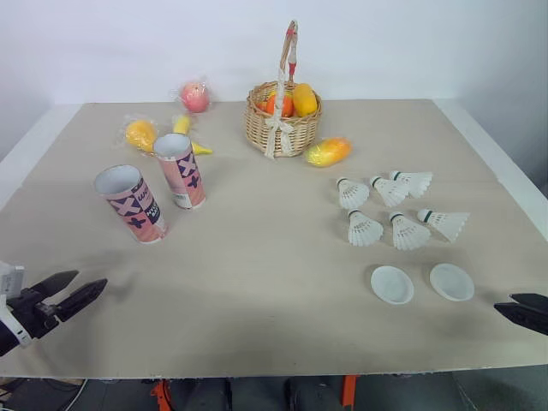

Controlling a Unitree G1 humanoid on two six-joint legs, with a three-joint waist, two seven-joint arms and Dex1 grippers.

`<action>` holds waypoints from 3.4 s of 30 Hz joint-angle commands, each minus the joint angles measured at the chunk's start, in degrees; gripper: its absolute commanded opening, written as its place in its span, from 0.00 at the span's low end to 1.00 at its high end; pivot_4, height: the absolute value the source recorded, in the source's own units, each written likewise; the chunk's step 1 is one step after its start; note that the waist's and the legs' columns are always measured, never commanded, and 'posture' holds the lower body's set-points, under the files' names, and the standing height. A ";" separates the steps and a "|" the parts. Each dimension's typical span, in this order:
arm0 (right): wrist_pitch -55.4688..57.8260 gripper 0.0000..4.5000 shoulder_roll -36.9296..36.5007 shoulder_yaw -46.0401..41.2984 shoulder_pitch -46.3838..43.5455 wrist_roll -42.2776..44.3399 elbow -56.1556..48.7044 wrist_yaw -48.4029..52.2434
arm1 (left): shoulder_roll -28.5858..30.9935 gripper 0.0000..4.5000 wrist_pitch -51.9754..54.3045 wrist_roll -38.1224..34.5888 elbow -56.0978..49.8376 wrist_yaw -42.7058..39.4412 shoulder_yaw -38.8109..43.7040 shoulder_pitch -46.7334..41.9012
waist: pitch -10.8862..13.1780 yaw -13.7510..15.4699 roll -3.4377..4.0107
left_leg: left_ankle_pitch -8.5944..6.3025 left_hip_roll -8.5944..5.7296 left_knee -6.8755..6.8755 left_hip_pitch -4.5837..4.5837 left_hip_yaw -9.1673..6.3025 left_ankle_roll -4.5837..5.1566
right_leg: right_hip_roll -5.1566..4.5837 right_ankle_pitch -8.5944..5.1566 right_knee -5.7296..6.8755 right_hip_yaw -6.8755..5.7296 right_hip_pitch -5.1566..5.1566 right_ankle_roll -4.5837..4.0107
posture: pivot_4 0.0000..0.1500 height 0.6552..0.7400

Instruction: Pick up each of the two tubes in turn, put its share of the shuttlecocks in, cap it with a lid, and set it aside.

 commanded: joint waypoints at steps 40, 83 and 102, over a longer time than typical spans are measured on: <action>13.95 0.99 5.05 6.98 -18.38 14.39 -33.84 -4.59 | -0.58 1.00 -20.14 10.21 5.84 -4.28 -1.29 -2.59 | 0.00 0.00 0.02 | -0.04 0.11 -0.02 -0.06 0.15 -0.03 | -0.09 0.09 0.02 0.12 -0.18 0.01 | 1.00 1.00; 17.31 0.99 22.02 25.50 -25.34 26.34 -59.92 -21.84 | -4.55 1.00 -28.15 17.34 31.60 -3.25 -19.76 -35.95 | -0.02 0.39 -0.13 | 0.24 0.20 0.49 -0.80 -1.11 -0.11 | -0.10 0.32 0.12 -1.31 -0.27 -0.38 | 1.00 1.00; 16.69 1.00 21.58 23.47 -22.51 30.92 -63.71 -27.20 | -6.17 0.68 -38.45 22.70 50.44 -9.80 -25.04 -47.96 | -0.02 0.36 -0.13 | 0.30 0.09 0.53 -0.89 -1.25 -0.09 | -0.01 0.33 0.17 -1.43 -0.28 -0.38 | 1.00 1.00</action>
